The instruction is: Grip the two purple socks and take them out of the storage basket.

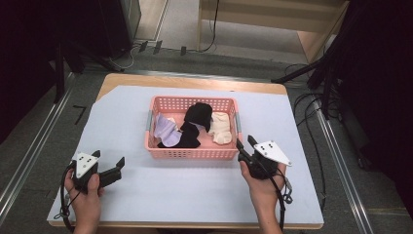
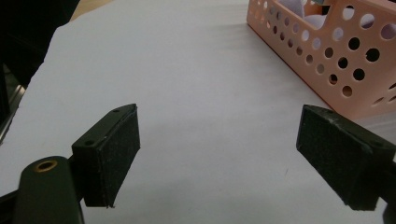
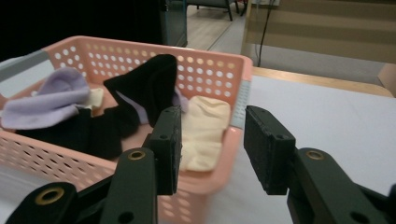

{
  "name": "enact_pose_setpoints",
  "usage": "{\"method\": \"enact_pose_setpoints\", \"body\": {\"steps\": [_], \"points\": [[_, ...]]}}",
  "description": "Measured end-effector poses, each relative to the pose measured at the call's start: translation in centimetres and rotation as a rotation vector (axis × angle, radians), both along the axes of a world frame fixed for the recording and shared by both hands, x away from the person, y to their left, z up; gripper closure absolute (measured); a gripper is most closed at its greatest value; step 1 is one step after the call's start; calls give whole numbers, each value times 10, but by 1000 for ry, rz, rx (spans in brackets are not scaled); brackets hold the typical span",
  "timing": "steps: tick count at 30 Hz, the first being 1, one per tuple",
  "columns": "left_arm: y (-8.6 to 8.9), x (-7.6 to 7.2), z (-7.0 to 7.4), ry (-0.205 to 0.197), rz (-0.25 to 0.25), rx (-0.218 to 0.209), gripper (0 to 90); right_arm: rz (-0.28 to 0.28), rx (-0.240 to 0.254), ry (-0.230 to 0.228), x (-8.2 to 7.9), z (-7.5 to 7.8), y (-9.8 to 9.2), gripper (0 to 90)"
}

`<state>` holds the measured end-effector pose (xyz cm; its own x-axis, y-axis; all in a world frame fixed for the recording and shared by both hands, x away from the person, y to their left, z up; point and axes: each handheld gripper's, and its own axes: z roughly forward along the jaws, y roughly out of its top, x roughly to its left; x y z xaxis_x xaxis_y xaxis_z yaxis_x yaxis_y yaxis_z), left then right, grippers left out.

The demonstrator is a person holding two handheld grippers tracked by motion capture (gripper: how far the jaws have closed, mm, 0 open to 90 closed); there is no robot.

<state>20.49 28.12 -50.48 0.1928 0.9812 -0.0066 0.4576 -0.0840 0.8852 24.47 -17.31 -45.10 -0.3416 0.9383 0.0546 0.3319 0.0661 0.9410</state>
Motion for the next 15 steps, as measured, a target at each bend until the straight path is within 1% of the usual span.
{"method": "enact_pose_setpoints", "body": {"steps": [3,5,7,8,11,15], "points": [[0,0,0,1,0,0,146,28,0,-4,5,2,12,577],[0,0,0,2,2,-2,146,43,-2,-3,8,3,22,574],[0,0,0,2,2,-3,146,58,0,8,11,3,32,573],[0,0,0,4,2,-1,146,66,-3,3,13,3,36,573],[0,0,0,3,1,-1,146,96,13,24,18,2,52,568],[0,0,0,3,1,-2,146,129,9,32,24,-1,73,561]]}}
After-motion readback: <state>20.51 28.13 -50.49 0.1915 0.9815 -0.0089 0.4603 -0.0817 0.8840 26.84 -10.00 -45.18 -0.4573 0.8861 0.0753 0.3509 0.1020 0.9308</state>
